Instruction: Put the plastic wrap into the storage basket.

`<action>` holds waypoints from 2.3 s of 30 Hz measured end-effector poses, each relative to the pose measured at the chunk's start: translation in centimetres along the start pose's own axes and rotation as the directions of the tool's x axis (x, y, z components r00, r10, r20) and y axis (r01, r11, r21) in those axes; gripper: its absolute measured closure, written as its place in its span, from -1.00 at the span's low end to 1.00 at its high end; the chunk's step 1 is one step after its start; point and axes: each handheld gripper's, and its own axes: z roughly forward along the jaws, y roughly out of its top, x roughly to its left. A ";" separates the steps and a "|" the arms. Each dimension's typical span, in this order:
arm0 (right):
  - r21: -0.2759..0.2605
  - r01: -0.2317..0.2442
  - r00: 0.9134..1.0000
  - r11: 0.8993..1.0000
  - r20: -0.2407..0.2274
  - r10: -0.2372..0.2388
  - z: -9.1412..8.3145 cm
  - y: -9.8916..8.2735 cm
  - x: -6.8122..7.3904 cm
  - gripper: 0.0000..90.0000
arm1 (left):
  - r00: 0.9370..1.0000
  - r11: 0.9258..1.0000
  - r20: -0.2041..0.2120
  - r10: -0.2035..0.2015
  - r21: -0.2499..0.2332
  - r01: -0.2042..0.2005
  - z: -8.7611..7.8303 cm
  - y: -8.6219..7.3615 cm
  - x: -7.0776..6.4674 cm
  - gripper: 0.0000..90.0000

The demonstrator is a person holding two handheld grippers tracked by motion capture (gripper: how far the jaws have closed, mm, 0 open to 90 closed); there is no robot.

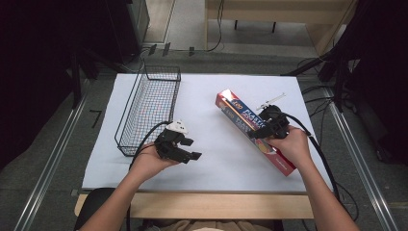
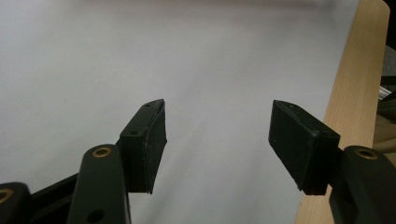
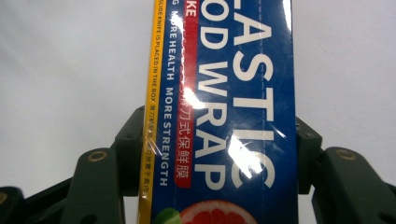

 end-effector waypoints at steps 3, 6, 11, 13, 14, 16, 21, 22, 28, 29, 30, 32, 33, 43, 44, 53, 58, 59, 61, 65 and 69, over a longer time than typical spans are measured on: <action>-0.003 0.020 1.000 1.000 -0.007 -0.020 -0.4 -0.3 0.4 -0.08 | 1.000 1.000 -0.002 -0.002 -0.001 0.002 -0.2 -0.1 0.0 -0.16; 0.005 0.063 0.997 0.998 -0.037 -0.062 -0.5 -0.9 0.5 -0.08 | 1.000 1.000 -0.004 -0.010 0.001 0.010 -0.6 -0.3 0.0 -0.16; 0.009 0.095 0.993 0.995 -0.073 -0.094 -0.4 -1.5 0.3 -0.08 | 1.000 1.000 -0.023 -0.009 0.002 0.009 -1.3 -0.5 -0.1 -0.18; 0.013 0.121 0.990 0.993 -0.080 -0.120 -0.5 -1.7 0.6 -0.08 | 1.000 1.000 -0.019 -0.014 0.007 0.015 -1.5 -0.7 0.1 -0.20; 0.010 0.137 0.987 0.990 -0.085 -0.136 -0.5 -1.7 0.7 -0.09 | 1.000 1.000 -0.015 -0.016 0.015 0.016 -1.6 -0.7 0.1 -0.19; 0.005 0.167 0.981 0.986 -0.098 -0.165 -0.5 -1.9 1.1 -0.09 | 1.000 1.000 -0.016 -0.001 0.009 0.001 -1.9 -0.8 -0.1 -0.17; 0.014 0.226 0.966 0.974 -0.132 -0.222 -0.5 -2.2 1.8 -0.09 | 1.000 1.000 -0.022 0.004 -0.009 -0.005 -2.5 -1.0 -0.2 -0.20; 0.015 0.236 0.964 0.972 -0.131 -0.233 -0.4 -2.3 1.9 -0.09 | 1.000 1.000 -0.022 0.002 -0.012 -0.002 -2.5 -1.1 -0.3 -0.20; 0.012 0.320 0.933 0.947 -0.178 -0.313 -0.2 -2.7 2.6 -0.08 | 0.999 1.000 -0.033 0.016 -0.016 -0.017 -2.9 -1.3 -0.3 -0.21; 0.012 0.320 0.933 0.947 -0.178 -0.313 -0.2 -2.7 2.6 -0.08 | 0.999 1.000 -0.033 0.016 -0.016 -0.017 -2.9 -1.3 -0.3 -0.22; 0.007 0.349 0.922 0.937 -0.184 -0.342 -0.1 -2.8 3.0 -0.08 | 0.999 1.000 -0.033 0.013 -0.014 -0.014 -3.0 -1.4 -0.2 -0.23; 0.007 0.369 0.912 0.929 -0.194 -0.361 0.1 -2.8 3.2 -0.08 | 1.000 1.000 -0.028 0.014 -0.006 -0.014 -3.1 -1.4 -0.1 -0.23; 0.008 0.381 0.907 0.924 -0.199 -0.372 0.1 -2.9 3.4 -0.08 | 1.000 1.000 -0.027 0.012 -0.003 -0.012 -3.1 -1.5 -0.1 -0.23; 0.019 0.462 0.861 0.886 -0.248 -0.444 0.0 -2.9 5.1 -0.08 | 0.997 0.998 -0.041 0.066 -0.003 -0.066 -3.3 -1.2 -0.3 -0.31; 0.021 0.482 0.849 0.876 -0.258 -0.461 0.0 -2.9 5.6 -0.08 | 0.996 0.997 -0.035 0.081 0.003 -0.081 -3.3 -1.2 -0.4 -0.31; 0.011 0.545 0.809 0.838 -0.269 -0.523 0.5 -3.2 6.6 -0.08 | 0.994 0.995 -0.023 0.104 0.004 -0.104 -3.3 -0.9 -0.7 -0.34; 0.010 0.577 0.784 0.817 -0.286 -0.551 0.9 -3.3 7.6 -0.08 | 0.992 0.991 0.008 0.129 0.025 -0.129 -3.1 -0.7 -0.8 -0.38; 0.003 0.582 0.779 0.813 -0.291 -0.556 0.9 -3.3 7.8 -0.08 | 0.990 0.990 0.010 0.138 0.027 -0.138 -3.1 -0.7 -0.9 -0.38; -0.007 0.589 0.770 0.808 -0.299 -0.564 0.9 -3.2 8.0 -0.08 | 0.988 0.987 0.020 0.156 0.033 -0.157 -3.0 -0.6 -1.2 -0.38; -0.011 0.613 0.750 0.790 -0.305 -0.587 0.9 -3.0 8.5 -0.08 | 0.980 0.980 0.041 0.195 0.045 -0.196 -3.0 0.0 -1.6 -0.39; -0.011 0.634 0.730 0.774 -0.322 -0.603 1.0 -2.7 9.5 -0.09 | 0.969 0.968 0.059 0.239 0.067 -0.243 -2.6 0.6 -2.1 -0.40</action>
